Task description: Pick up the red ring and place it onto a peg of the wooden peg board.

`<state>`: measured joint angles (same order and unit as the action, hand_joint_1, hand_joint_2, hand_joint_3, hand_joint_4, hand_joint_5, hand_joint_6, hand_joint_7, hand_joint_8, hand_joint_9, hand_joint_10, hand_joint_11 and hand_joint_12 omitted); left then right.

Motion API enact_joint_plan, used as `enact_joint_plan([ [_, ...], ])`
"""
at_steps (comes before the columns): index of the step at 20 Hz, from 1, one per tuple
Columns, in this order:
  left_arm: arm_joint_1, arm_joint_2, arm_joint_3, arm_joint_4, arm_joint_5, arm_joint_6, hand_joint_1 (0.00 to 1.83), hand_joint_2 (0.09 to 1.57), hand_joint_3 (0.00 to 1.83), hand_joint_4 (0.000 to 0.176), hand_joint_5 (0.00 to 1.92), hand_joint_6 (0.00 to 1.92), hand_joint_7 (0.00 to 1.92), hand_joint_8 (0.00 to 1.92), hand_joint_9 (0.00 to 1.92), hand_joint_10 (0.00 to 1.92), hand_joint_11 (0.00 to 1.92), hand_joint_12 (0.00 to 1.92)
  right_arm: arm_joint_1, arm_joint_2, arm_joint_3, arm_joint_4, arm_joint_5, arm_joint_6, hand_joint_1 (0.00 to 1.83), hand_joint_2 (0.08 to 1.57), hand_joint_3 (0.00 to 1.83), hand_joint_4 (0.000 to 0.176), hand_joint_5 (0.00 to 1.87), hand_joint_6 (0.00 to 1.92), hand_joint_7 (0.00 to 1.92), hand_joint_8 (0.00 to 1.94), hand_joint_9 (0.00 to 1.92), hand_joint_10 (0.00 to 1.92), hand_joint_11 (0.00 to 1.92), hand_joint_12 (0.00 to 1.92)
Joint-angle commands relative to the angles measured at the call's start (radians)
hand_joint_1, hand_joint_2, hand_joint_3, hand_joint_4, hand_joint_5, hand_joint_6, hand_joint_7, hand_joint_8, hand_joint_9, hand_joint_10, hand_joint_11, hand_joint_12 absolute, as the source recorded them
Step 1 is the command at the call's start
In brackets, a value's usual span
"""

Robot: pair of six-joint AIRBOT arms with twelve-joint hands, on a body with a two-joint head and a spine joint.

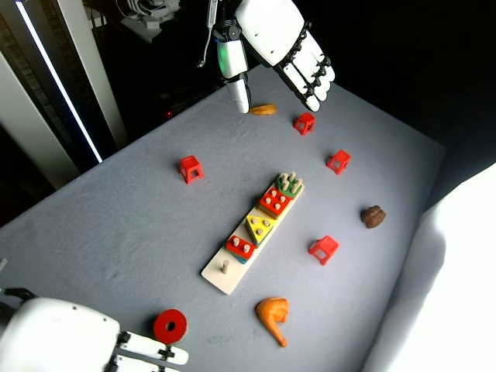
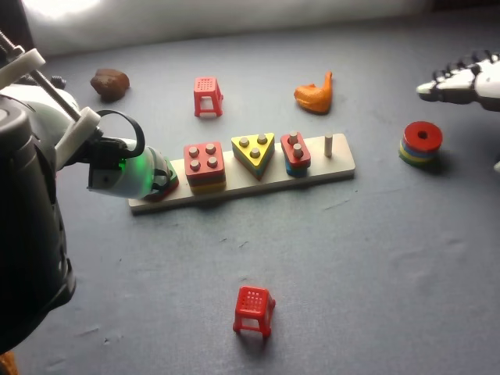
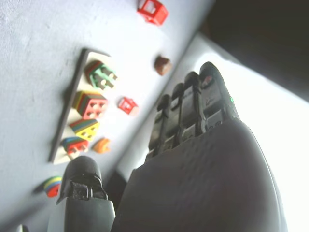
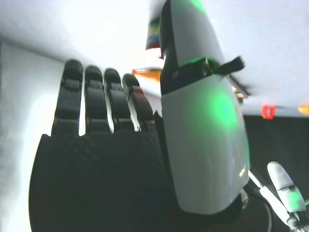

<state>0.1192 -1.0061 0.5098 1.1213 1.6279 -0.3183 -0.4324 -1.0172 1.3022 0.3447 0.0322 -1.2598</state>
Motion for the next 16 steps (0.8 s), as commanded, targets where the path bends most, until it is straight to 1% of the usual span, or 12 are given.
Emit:
enact_joint_plan([
  [1, -0.007, -0.001, 0.001, 0.097, 0.026, 0.002, 0.0, 1.13, 0.02, 0.0, 0.02, 0.0, 0.02, 0.0, 0.01, 0.0, 0.0, 0.0, -0.001, -0.006, 0.015, 0.0, 0.091, 0.002, 1.3, 1.01, 0.01, 0.0, 0.0, 0.0, 0.0, 0.0, 0.0, 0.0, 0.0, 0.12],
  [3, -0.007, -0.002, 0.001, 0.097, 0.026, 0.002, 0.0, 1.13, 0.02, 0.0, 0.04, 0.01, 0.04, 0.01, 0.03, 0.01, 0.0, 0.0, -0.011, -0.035, 0.038, 0.0, 0.103, 0.001, 1.23, 1.03, 0.01, 0.0, 0.0, 0.0, 0.0, 0.0, 0.0, 0.0, 0.0, 0.1],
  [5, -0.007, -0.002, 0.001, 0.097, 0.026, 0.002, 0.0, 1.13, 0.02, 0.0, 0.01, 0.0, 0.01, 0.0, 0.0, 0.0, 0.0, 0.0, -0.009, -0.059, 0.054, 0.0, 0.112, 0.002, 1.22, 1.04, 0.01, 0.0, 0.02, 0.0, 0.0, 0.0, 0.0, 0.0, 0.0, 0.13],
  [7, -0.008, -0.002, 0.002, 0.097, 0.026, 0.002, 0.0, 1.13, 0.02, 0.0, 0.0, 0.0, 0.0, 0.0, 0.0, 0.0, 0.0, 0.0, -0.008, -0.075, 0.061, 0.0, 0.116, 0.002, 1.23, 1.05, 0.01, 0.0, 0.05, 0.01, 0.0, 0.0, 0.0, 0.0, 0.0, 0.14],
  [9, -0.009, -0.003, 0.001, 0.097, 0.026, 0.002, 0.0, 1.13, 0.01, 0.0, 0.02, 0.01, 0.01, 0.0, 0.0, 0.0, 0.0, 0.0, -0.009, -0.087, 0.067, 0.0, 0.117, 0.001, 1.26, 1.03, 0.0, 0.0, 0.08, 0.01, 0.0, 0.0, 0.0, 0.0, 0.0, 0.25],
  [10, -0.009, -0.003, 0.001, 0.097, 0.026, 0.002, 0.0, 1.13, 0.01, 0.0, 0.03, 0.01, 0.01, 0.0, 0.0, 0.0, 0.0, 0.0, -0.009, -0.09, 0.07, 0.0, 0.118, 0.001, 1.26, 1.04, 0.0, 0.0, 0.08, 0.0, 0.0, 0.0, 0.0, 0.0, 0.0, 0.24],
  [12, -0.009, -0.003, 0.002, 0.098, 0.026, 0.002, 0.0, 1.13, 0.01, 0.0, 0.04, 0.01, 0.02, 0.01, 0.0, 0.0, 0.0, 0.0, -0.009, -0.097, 0.072, 0.0, 0.119, 0.001, 1.25, 1.07, 0.01, 0.0, 0.11, 0.01, 0.03, 0.0, 0.02, 0.01, 0.0, 0.35],
  [13, -0.009, -0.003, 0.002, 0.098, 0.026, 0.002, 0.0, 1.14, 0.01, 0.0, 0.05, 0.02, 0.03, 0.01, 0.01, 0.0, 0.0, 0.0, -0.009, -0.099, 0.072, 0.0, 0.123, 0.001, 1.24, 1.07, 0.01, 0.0, 0.13, 0.01, 0.05, 0.01, 0.05, 0.02, 0.0, 0.46],
  [14, -0.009, -0.003, 0.002, 0.098, 0.026, 0.002, 0.0, 1.13, 0.01, 0.0, 0.05, 0.01, 0.03, 0.01, 0.01, 0.01, 0.0, 0.0, -0.009, -0.101, 0.072, 0.0, 0.13, 0.001, 1.25, 1.06, 0.0, 0.0, 0.15, 0.01, 0.1, 0.01, 0.1, 0.03, 0.0, 0.6],
  [16, -0.009, -0.003, 0.002, 0.098, 0.026, 0.002, 0.0, 1.14, 0.01, 0.0, 0.04, 0.01, 0.03, 0.01, 0.01, 0.0, 0.0, 0.0, -0.009, -0.108, 0.072, 0.0, 0.135, 0.001, 1.23, 1.07, 0.01, 0.0, 0.19, 0.02, 0.17, 0.02, 0.16, 0.03, 0.0, 0.74],
])
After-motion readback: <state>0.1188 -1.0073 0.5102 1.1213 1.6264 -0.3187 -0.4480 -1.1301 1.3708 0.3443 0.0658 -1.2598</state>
